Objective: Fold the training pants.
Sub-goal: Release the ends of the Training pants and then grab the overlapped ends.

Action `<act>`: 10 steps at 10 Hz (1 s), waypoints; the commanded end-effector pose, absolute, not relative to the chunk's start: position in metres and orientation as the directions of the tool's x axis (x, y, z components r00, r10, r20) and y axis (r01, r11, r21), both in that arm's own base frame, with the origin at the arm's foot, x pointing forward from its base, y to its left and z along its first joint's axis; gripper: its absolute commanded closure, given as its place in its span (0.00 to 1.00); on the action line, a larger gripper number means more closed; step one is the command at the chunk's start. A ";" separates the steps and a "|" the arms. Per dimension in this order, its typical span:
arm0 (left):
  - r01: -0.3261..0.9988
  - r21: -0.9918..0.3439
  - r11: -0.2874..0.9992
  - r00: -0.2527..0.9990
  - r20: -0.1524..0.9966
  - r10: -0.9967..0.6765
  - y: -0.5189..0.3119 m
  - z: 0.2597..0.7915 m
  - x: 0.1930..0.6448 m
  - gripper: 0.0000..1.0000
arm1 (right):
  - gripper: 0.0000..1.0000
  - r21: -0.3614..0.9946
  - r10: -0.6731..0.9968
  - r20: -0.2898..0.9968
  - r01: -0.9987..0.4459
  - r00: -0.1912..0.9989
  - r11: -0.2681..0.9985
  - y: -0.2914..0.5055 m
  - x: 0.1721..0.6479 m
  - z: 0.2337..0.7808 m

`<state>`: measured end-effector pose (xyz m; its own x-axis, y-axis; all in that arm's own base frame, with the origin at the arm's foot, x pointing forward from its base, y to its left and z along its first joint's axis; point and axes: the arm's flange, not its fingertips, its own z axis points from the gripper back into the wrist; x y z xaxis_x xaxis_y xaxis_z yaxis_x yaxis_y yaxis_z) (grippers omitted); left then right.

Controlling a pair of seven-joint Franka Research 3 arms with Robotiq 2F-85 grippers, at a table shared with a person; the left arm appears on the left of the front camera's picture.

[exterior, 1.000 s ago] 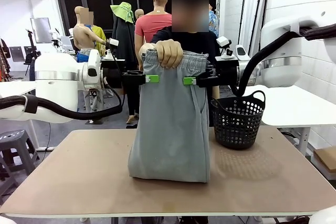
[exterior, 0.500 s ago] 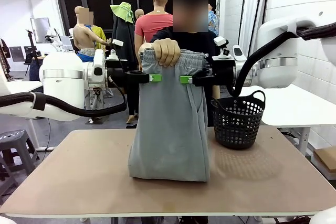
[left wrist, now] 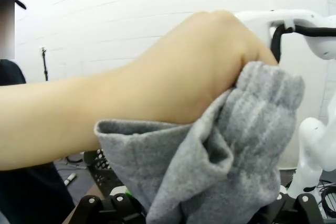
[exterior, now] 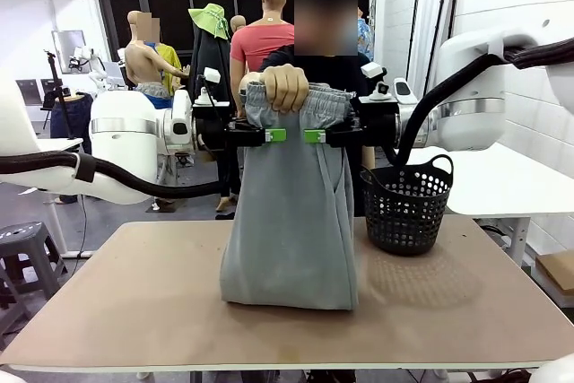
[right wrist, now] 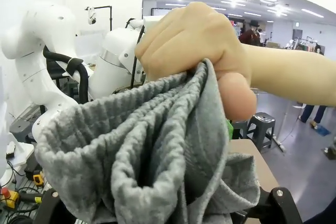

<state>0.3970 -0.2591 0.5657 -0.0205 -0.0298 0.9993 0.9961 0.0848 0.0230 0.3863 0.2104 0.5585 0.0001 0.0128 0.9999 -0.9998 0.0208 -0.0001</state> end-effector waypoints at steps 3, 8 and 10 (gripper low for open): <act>0.997 0.008 -0.077 -0.001 0.995 0.096 -0.255 0.567 0.399 0.45 | 0.58 0.071 0.029 0.997 -0.997 0.072 0.040 0.207 0.405 0.559; 0.997 0.061 0.053 -0.056 0.994 -0.094 -0.257 0.562 0.401 1.00 | 1.00 0.087 0.047 0.995 -0.996 0.087 0.005 0.205 0.401 0.563; 0.991 0.095 0.092 -0.084 0.989 -0.118 -0.255 0.560 0.404 1.00 | 1.00 0.084 0.068 0.994 -0.996 0.083 -0.009 0.204 0.399 0.563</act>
<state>0.4037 -0.2495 0.5597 -0.0516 -0.0881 0.9948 0.9955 0.0751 0.0583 0.3981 0.2041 0.5516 0.0681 0.0646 0.9956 -0.9976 0.0178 0.0671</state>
